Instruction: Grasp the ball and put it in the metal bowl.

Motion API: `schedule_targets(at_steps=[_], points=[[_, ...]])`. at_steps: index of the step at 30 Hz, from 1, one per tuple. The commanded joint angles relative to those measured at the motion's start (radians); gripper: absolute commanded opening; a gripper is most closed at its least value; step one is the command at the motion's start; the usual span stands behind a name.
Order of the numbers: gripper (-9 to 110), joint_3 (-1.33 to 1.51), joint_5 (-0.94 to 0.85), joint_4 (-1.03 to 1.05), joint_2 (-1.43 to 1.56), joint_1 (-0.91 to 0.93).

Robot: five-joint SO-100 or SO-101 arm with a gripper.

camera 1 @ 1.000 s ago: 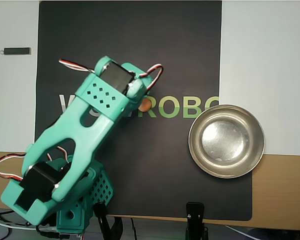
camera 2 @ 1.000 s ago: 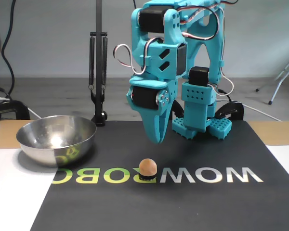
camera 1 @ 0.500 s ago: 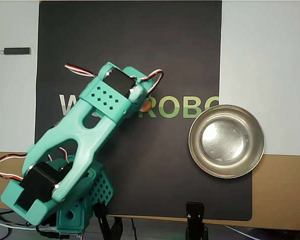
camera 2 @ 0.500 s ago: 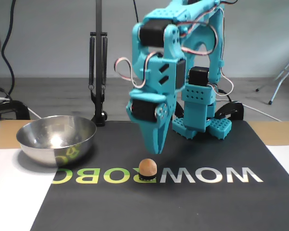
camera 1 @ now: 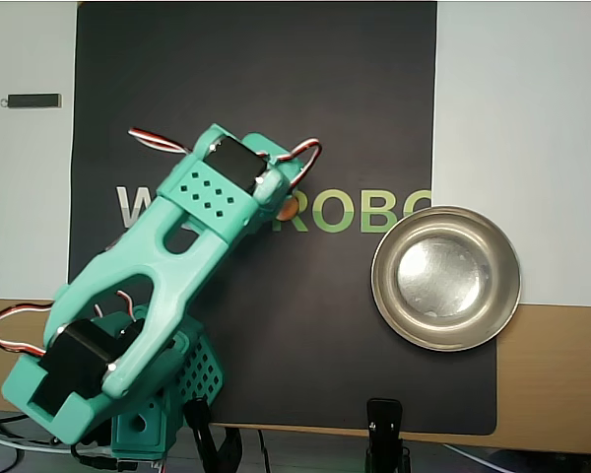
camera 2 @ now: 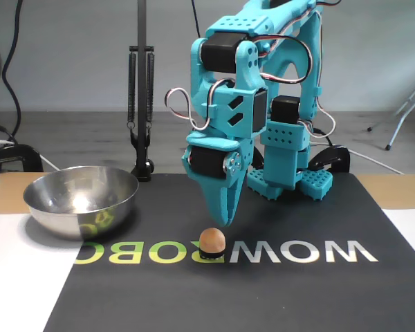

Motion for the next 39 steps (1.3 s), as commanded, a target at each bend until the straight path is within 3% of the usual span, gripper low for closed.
schedule_targets(at_steps=[1, 39], points=[[1, -0.012, 0.003, -0.005, 0.049, 0.002], [1, -0.017, 0.002, -0.003, 0.095, 0.049]])
